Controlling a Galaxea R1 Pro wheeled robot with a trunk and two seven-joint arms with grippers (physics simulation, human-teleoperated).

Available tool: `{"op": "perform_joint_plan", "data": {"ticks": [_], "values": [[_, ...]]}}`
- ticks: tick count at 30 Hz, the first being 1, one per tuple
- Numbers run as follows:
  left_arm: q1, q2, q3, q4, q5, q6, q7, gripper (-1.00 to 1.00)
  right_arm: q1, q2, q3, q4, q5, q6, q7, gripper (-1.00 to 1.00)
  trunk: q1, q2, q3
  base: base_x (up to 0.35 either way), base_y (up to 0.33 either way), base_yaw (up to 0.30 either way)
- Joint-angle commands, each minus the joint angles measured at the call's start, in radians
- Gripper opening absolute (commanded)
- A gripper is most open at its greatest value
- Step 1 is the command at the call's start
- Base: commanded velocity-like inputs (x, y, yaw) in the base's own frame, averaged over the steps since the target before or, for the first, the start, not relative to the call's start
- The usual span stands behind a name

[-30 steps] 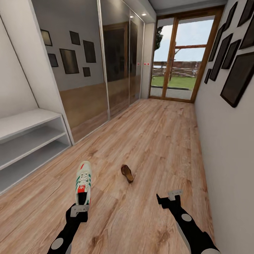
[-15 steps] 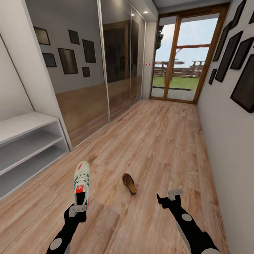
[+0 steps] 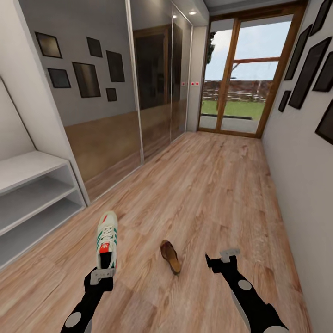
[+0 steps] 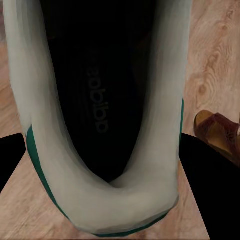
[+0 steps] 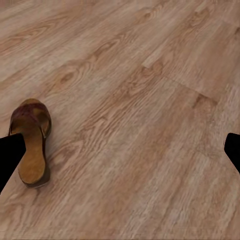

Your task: Pick up the two gym shoes and the two sandals from the corridor floor and place them onto the hallstand (shoe rack) in the corridor, making sure they are on the rack and not on the floor. Arrange them so the two gym shoes are next to each other and the two sandals are next to each other.

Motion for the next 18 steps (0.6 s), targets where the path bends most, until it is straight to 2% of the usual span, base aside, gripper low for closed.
{"op": "perform_joint_plan", "data": {"ticks": [1,14,18], "values": [[-0.001,-0.001,0.006,0.0,-0.004,-0.003,-0.008,-1.0,-0.001,0.001,-0.007,0.0,0.01,-0.004,0.007,1.0,0.0,0.0,-0.001,0.336,0.0,0.0],[-0.001,-0.001,0.005,0.002,-0.005,-0.004,-0.009,-1.0,-0.001,0.001,-0.007,0.0,0.01,-0.004,0.007,1.0,0.0,0.0,-0.001,0.335,-0.009,0.004],[-0.001,-0.001,0.005,0.002,-0.004,-0.004,-0.009,-1.0,-0.001,0.001,-0.007,0.0,0.01,-0.004,0.007,1.0,0.0,0.0,-0.001,0.301,-0.112,0.15]]}}
